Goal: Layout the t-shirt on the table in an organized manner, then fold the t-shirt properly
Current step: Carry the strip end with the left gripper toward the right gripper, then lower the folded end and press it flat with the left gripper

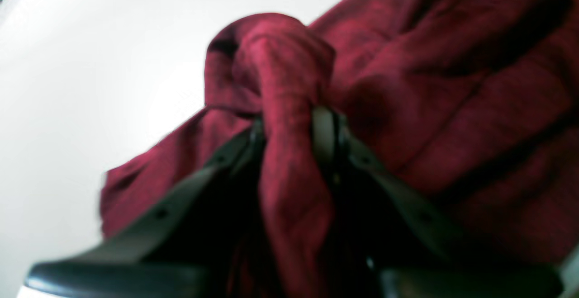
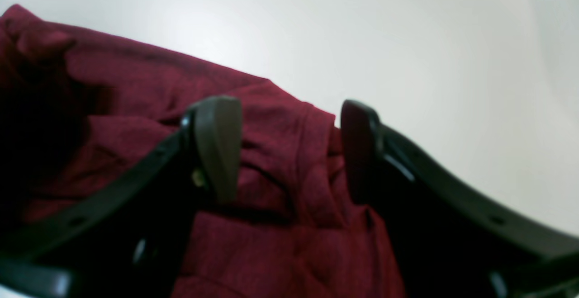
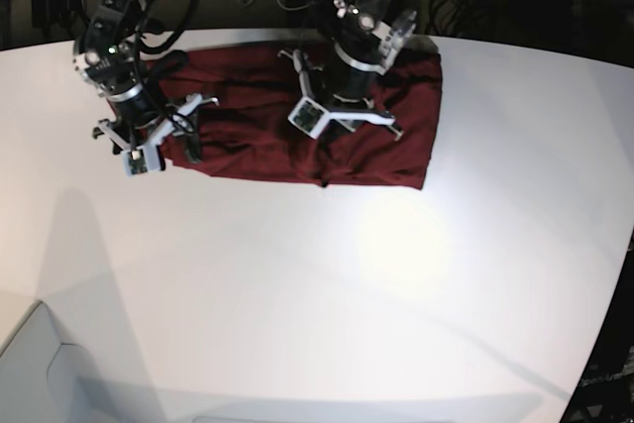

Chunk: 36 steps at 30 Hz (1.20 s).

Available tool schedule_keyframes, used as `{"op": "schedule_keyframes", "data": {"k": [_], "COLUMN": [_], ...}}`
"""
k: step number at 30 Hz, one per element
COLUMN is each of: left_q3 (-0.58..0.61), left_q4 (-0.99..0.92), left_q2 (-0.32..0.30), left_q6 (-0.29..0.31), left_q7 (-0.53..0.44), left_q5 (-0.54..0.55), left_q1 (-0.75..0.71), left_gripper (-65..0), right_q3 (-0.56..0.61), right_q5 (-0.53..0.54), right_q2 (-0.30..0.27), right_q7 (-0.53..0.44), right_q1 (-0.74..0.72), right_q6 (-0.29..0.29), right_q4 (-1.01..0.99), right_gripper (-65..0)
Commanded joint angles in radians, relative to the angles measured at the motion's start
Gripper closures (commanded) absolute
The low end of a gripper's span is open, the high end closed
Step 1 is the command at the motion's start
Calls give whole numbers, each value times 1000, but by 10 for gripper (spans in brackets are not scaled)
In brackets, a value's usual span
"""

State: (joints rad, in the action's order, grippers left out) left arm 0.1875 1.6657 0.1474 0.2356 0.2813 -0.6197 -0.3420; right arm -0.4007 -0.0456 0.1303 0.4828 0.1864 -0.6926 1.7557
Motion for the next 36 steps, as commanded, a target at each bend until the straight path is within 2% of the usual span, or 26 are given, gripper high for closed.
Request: {"op": "schedule_keyframes", "data": {"k": [1, 7, 9, 13, 15, 22, 36], "left_q3": [8, 88, 123, 194, 224, 237, 244], "left_q4": [17, 14, 3, 1, 1, 9, 12], "left_q2": [10, 10, 10, 10, 10, 10, 10], "left_q6": [-41, -164, -187, -238, -262, -388, -387], "left_q7": [-29, -14, 57, 267, 327, 345, 336], "left_q5": [4, 1, 1, 2, 4, 8, 11], "left_q1": [14, 13, 19, 67, 76, 74, 71], "left_gripper": [-97, -97, -96, -95, -95, -95, -101], "right_q3": [1, 1, 1, 1, 1, 1, 1], "right_q5": [17, 17, 17, 17, 17, 17, 17], "right_q2": [-2, -2, -2, -2, -2, -2, -2], "right_q7": [-26, -26, -26, -26, -26, -26, -26], "right_q1": [-17, -21, -21, -21, -21, -20, -14], "right_q6": [-6, -6, -6, -6, -6, -6, -6], "right_q4": [19, 19, 19, 19, 19, 19, 19], "right_gripper": [-353, -353, -353, -353, -353, -353, -353]}}
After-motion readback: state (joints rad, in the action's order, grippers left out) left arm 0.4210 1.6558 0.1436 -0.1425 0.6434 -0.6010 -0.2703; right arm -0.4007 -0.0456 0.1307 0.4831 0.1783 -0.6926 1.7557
